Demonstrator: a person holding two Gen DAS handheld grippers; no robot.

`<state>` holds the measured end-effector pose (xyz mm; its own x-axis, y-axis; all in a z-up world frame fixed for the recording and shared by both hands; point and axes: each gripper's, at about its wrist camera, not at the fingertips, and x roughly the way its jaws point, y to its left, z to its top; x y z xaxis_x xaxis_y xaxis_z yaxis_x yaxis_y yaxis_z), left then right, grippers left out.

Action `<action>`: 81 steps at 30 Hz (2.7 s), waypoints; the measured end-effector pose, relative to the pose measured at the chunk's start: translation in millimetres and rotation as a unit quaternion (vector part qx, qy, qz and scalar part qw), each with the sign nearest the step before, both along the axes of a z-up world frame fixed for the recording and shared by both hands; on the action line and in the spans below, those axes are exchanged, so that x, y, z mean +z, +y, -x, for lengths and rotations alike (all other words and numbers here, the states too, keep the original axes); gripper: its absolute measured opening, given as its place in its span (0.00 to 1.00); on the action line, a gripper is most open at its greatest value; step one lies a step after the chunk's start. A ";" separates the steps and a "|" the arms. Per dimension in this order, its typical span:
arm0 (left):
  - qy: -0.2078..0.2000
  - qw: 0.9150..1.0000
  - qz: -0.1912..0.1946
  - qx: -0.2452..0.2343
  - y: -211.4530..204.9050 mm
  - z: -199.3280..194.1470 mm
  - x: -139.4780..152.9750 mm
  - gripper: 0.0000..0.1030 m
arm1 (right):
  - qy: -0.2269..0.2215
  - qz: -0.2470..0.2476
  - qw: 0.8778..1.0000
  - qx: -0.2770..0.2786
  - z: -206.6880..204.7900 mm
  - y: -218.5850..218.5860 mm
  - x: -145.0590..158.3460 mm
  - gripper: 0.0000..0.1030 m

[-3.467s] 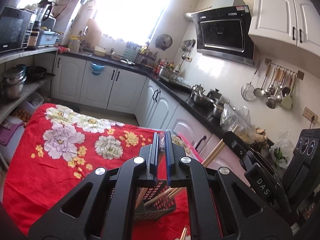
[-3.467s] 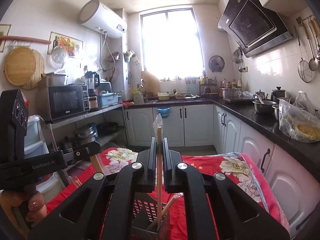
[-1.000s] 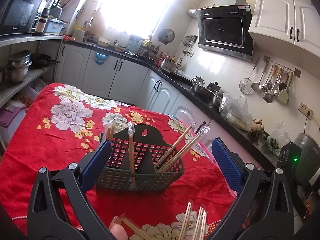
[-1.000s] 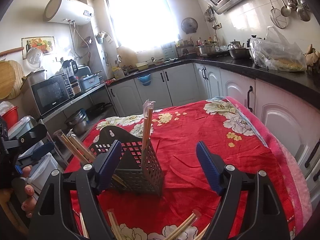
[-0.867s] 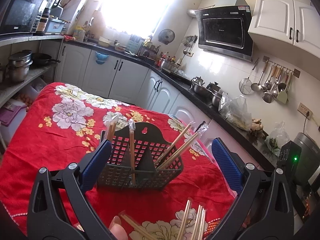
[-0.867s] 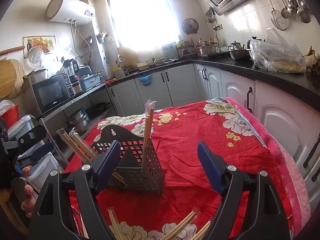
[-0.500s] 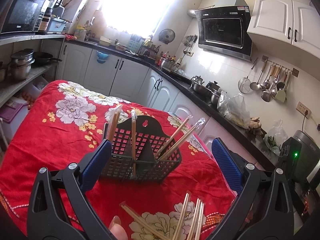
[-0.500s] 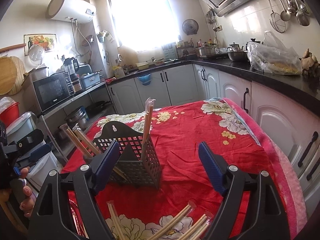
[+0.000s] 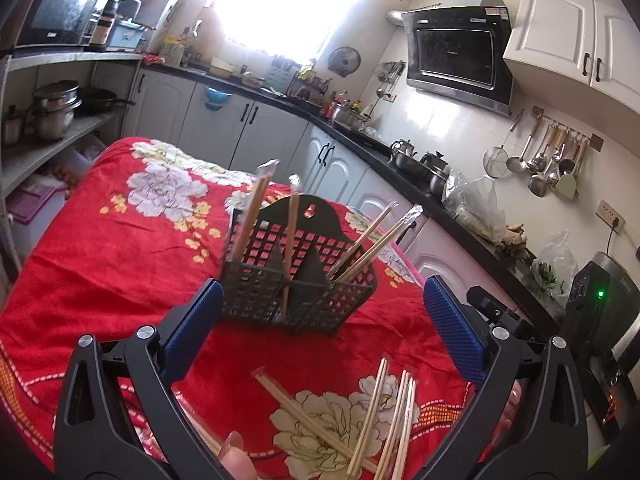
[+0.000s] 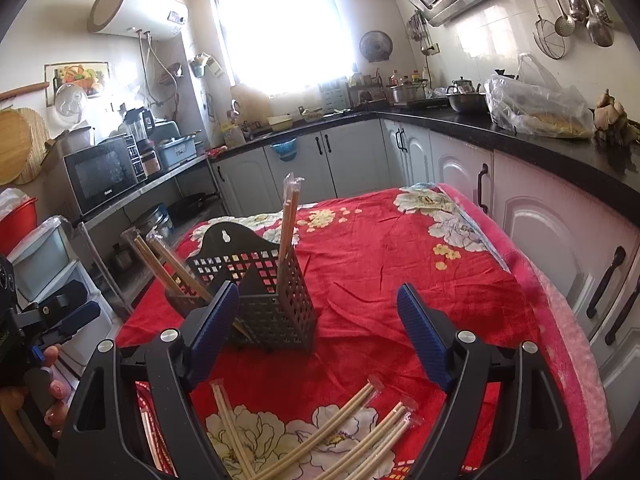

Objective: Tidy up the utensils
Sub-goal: 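Withdraw both open grippers from the caddy toward the chopstick pile, then close the left gripper on a sleeved chopstick while the right gripper grasps another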

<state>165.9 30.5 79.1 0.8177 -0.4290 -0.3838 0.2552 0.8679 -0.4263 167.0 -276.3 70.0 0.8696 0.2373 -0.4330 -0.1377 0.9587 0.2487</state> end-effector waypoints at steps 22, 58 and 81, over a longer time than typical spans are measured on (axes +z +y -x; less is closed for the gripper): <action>0.067 0.997 -0.004 0.031 28.2 19.5 -40.6 0.90 | 0.049 0.008 0.999 0.020 8.2 2.2 -31.1 0.76; 0.248 0.967 -0.019 0.058 21.0 5.2 -131.4 0.76 | 0.223 0.004 0.974 0.048 -41.0 -43.9 -129.3 0.35; 0.246 0.961 -0.082 0.096 16.2 -27.3 -137.3 0.52 | 0.169 -0.024 0.984 0.050 -46.5 -48.1 -106.7 0.01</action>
